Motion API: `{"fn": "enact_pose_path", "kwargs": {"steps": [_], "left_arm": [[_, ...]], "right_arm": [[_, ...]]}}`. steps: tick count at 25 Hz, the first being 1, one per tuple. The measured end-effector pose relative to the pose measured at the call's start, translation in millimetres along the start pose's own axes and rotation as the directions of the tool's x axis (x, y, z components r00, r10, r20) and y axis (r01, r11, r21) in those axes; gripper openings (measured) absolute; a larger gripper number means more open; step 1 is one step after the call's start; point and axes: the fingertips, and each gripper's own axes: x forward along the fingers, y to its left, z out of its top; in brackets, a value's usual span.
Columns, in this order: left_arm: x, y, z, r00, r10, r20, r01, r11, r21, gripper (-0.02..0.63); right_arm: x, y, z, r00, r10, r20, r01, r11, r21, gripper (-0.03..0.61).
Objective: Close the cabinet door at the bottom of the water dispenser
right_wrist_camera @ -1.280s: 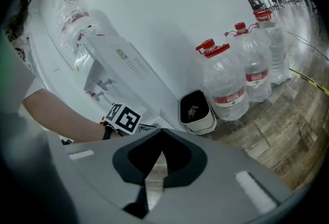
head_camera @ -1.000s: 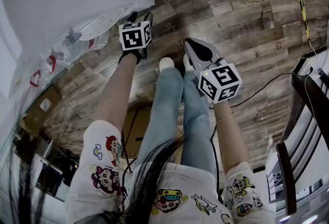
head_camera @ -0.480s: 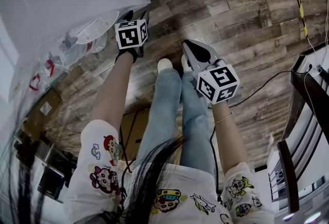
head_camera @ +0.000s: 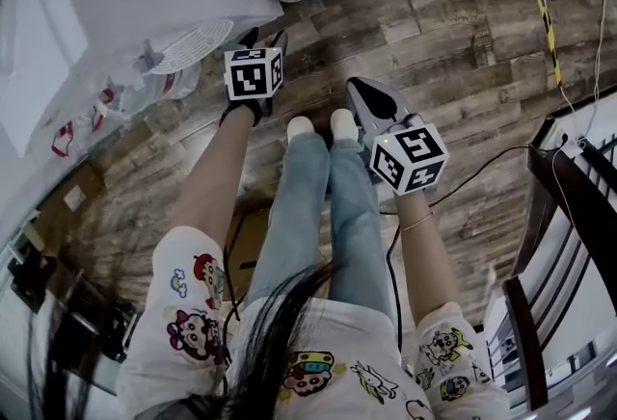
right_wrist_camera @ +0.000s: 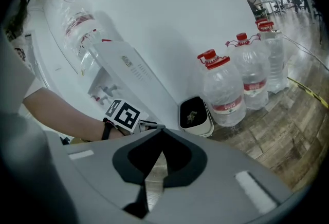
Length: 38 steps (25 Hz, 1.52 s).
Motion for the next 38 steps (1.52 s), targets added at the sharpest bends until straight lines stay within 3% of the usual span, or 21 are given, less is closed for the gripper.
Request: {"fn": "enact_pose_path", "kwargs": {"steps": [8, 13, 20, 24, 29, 35, 38], "left_arm": [[-88, -37, 33, 0.992, -0.063, 0.107, 0.066, 0.998, -0.025, 0.232], [-166, -52, 51, 0.978, -0.107, 0.180, 0.108, 0.994, 0.002, 0.232], [-284, -76, 66, 0.934, -0.188, 0.304, 0.156, 0.979, 0.128, 0.232], [-351, -87, 64, 0.905, -0.218, 0.366, 0.170, 0.973, 0.159, 0.232], [-436, -91, 66, 0.846, -0.253, 0.470, 0.197, 0.966, 0.167, 0.232], [-536, -93, 66, 0.731, -0.243, 0.638, 0.225, 0.968, 0.110, 0.227], [-576, -83, 62, 0.671, -0.217, 0.709, 0.236, 0.969, 0.074, 0.211]], "right_arm": [[-55, 43, 53, 0.999, 0.003, 0.051, 0.001, 0.997, -0.080, 0.012], [-98, 89, 95, 0.994, 0.023, 0.106, -0.008, 0.990, -0.141, 0.012], [-156, 163, 139, 0.980, 0.064, 0.187, -0.013, 0.965, -0.264, 0.012], [-184, 210, 149, 0.973, 0.103, 0.208, -0.031, 0.946, -0.323, 0.012], [-209, 276, 161, 0.953, 0.174, 0.247, -0.065, 0.916, -0.395, 0.012], [-235, 341, 162, 0.929, 0.259, 0.264, -0.087, 0.847, -0.524, 0.012], [-244, 365, 162, 0.912, 0.289, 0.290, -0.086, 0.829, -0.553, 0.012]]}}
